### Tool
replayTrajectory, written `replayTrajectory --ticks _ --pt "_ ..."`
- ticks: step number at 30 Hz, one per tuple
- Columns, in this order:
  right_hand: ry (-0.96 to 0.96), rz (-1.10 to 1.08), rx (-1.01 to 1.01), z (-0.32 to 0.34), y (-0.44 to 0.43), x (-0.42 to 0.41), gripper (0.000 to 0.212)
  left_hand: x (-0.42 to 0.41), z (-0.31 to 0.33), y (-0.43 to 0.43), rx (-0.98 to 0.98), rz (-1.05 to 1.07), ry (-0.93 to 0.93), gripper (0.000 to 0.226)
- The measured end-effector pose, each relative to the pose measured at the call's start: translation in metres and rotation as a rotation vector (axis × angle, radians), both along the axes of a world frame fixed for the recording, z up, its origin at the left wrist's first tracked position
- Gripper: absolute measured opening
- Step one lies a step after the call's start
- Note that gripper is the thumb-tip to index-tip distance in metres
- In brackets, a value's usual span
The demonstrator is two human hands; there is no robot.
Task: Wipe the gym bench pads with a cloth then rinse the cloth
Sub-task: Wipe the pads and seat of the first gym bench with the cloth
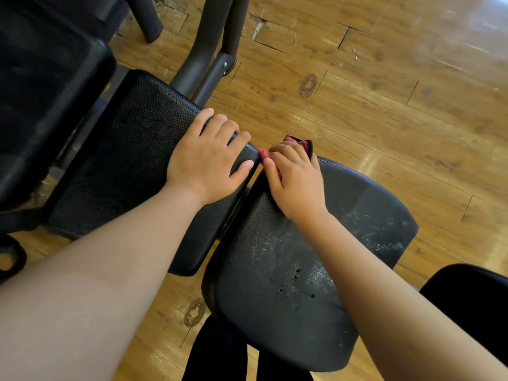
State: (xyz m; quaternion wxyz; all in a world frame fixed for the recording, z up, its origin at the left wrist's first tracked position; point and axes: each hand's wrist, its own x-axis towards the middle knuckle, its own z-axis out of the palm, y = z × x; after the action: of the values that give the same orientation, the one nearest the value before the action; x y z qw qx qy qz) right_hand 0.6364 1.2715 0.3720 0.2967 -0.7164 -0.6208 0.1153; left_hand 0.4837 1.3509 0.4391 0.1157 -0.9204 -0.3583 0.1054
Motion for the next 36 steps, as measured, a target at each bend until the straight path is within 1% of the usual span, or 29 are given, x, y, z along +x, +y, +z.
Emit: replayTrajectory --ticks 3,6,8,10,12,15,17,19,21,25,27,29,33,36 --pt "-0.024 0.013 -0.007 -0.003 -0.001 0.001 0.031 0.0 0.0 0.0 0.0 0.002 -0.003 0.055" --pt "-0.02 0.021 -0.09 0.0 -0.008 -0.001 0.034 0.001 0.0 0.0 -0.005 0.001 -0.006 0.056" --pt "0.016 0.005 -0.171 0.005 -0.014 -0.003 0.037 0.001 0.0 0.0 0.006 -0.008 -0.01 0.056" --pt "0.116 -0.037 -0.239 0.01 -0.015 -0.004 0.036 0.0 -0.001 0.0 0.018 -0.017 -0.01 0.056" --pt "0.205 -0.066 -0.232 0.014 -0.012 -0.004 0.033 0.0 -0.001 0.0 0.018 -0.019 -0.013 0.056" --pt "0.276 -0.088 -0.147 0.017 -0.01 -0.002 0.038 -0.001 -0.001 0.0 0.004 -0.026 -0.026 0.057" --pt "0.319 -0.104 -0.154 0.018 -0.01 0.001 0.039 -0.001 0.0 0.0 -0.002 -0.033 -0.039 0.057" --pt "0.295 -0.091 -0.161 0.017 -0.009 0.003 0.03 -0.001 0.0 0.0 -0.005 -0.039 -0.05 0.057" --pt "0.225 -0.049 -0.147 0.014 -0.008 0.004 0.025 -0.001 -0.001 0.0 -0.003 -0.044 -0.05 0.057" --pt "0.045 0.002 -0.088 0.013 -0.014 -0.002 0.024 -0.002 -0.002 -0.001 -0.005 -0.044 -0.074 0.059" --pt "-0.029 0.011 -0.097 0.013 -0.017 -0.004 0.025 -0.002 -0.004 -0.001 -0.009 -0.049 -0.088 0.058" --pt "-0.021 0.015 -0.122 0.014 -0.02 -0.006 0.027 -0.003 -0.005 -0.001 -0.011 -0.046 -0.106 0.058" --pt "0.12 -0.041 -0.178 0.017 -0.024 -0.008 0.03 -0.001 -0.004 -0.001 -0.019 -0.028 -0.066 0.062" --pt "0.149 -0.021 -0.247 0.022 -0.025 -0.004 0.031 -0.004 -0.002 -0.003 -0.026 -0.002 -0.074 0.064"
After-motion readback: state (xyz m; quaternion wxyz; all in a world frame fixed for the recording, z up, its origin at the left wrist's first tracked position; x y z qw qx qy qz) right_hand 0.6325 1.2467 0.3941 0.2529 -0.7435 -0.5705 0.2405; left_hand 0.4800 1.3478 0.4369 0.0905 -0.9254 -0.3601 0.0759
